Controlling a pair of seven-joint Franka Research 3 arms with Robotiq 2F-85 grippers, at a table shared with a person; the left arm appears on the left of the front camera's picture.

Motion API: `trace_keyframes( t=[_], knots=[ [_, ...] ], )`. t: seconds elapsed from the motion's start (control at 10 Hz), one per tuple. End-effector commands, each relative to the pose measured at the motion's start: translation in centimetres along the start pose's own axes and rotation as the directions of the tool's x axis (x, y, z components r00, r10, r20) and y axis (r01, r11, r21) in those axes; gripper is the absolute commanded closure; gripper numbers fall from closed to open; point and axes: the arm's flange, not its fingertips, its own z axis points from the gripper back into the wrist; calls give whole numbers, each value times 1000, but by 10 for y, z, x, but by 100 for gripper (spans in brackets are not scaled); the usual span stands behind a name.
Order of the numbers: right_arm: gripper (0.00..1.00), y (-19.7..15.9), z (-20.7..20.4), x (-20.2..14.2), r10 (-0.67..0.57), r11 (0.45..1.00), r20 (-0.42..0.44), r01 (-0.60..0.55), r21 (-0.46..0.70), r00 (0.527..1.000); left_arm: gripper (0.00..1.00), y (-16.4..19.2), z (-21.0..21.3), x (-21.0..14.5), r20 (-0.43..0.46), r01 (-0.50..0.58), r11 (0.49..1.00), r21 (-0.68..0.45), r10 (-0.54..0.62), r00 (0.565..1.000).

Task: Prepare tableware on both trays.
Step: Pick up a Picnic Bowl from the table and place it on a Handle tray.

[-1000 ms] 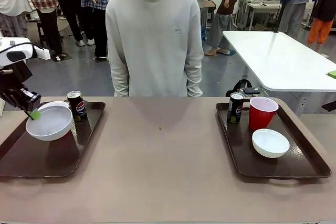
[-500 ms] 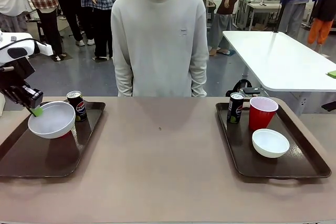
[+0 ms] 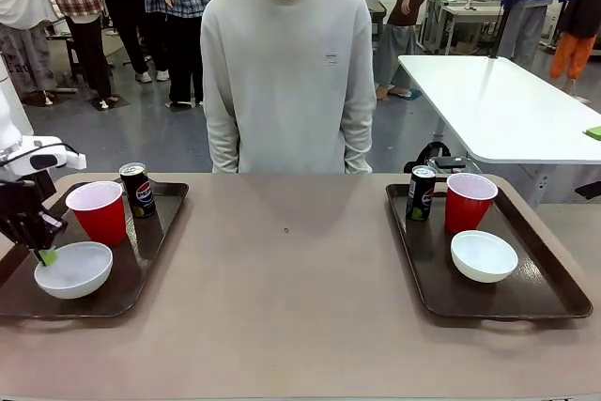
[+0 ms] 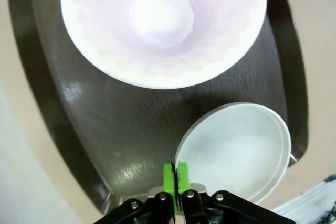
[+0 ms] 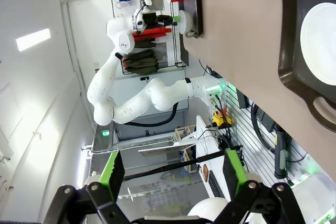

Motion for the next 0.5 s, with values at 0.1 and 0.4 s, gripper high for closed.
trace_keyframes(
  t=[0.1, 0.4],
  knots=[
    [1, 3, -1, -2, -15, 1000, -3, 15, 8, 1000, 37, 1, 18, 0, 30, 80, 997, -16, -80, 996],
    [1, 3, -1, -2, -15, 1000, -3, 15, 8, 1000, 74, -6, 34, -4, 64, 67, 998, -3, -67, 996]
  ],
)
